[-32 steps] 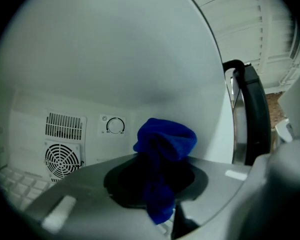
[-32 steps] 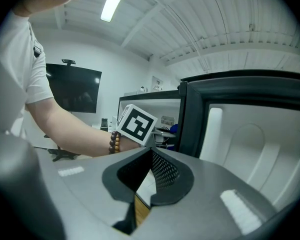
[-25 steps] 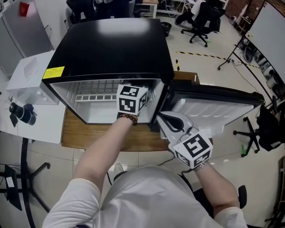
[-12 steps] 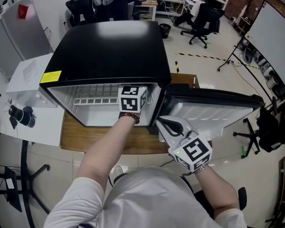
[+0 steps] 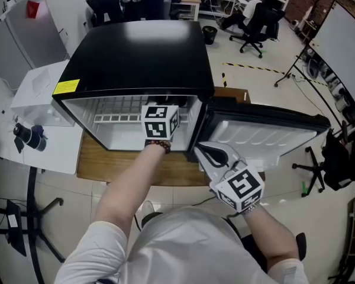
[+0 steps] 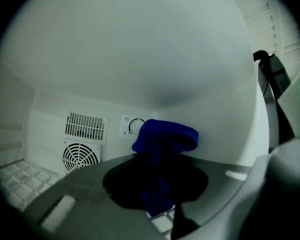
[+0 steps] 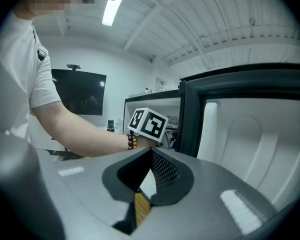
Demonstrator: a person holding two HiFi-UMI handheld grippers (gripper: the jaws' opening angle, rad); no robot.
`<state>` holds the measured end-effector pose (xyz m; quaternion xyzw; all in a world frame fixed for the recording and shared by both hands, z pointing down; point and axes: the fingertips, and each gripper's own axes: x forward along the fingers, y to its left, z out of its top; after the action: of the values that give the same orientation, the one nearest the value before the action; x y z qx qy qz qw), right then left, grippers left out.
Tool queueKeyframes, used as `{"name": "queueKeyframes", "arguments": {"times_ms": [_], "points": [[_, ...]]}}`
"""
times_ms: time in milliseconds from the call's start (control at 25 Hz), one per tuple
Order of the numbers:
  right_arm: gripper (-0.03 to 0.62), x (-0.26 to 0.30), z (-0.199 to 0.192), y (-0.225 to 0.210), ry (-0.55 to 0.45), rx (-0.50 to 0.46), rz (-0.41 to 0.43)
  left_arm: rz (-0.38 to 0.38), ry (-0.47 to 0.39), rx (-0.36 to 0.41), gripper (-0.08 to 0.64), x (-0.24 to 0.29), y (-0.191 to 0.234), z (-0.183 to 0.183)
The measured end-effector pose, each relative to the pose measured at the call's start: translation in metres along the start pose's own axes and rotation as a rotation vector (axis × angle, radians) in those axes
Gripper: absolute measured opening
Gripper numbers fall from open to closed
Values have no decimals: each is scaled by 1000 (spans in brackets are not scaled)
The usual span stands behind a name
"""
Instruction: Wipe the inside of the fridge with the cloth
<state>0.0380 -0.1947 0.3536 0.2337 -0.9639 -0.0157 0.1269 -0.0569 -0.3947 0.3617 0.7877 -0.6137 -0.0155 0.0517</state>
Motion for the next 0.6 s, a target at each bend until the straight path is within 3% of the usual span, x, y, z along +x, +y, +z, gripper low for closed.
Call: {"name": "queueKeyframes", "arguments": {"times_ms": [600], "points": [[9,0,3,24,-14,17,49,30,16,13,86,-90,5,-4]]}}
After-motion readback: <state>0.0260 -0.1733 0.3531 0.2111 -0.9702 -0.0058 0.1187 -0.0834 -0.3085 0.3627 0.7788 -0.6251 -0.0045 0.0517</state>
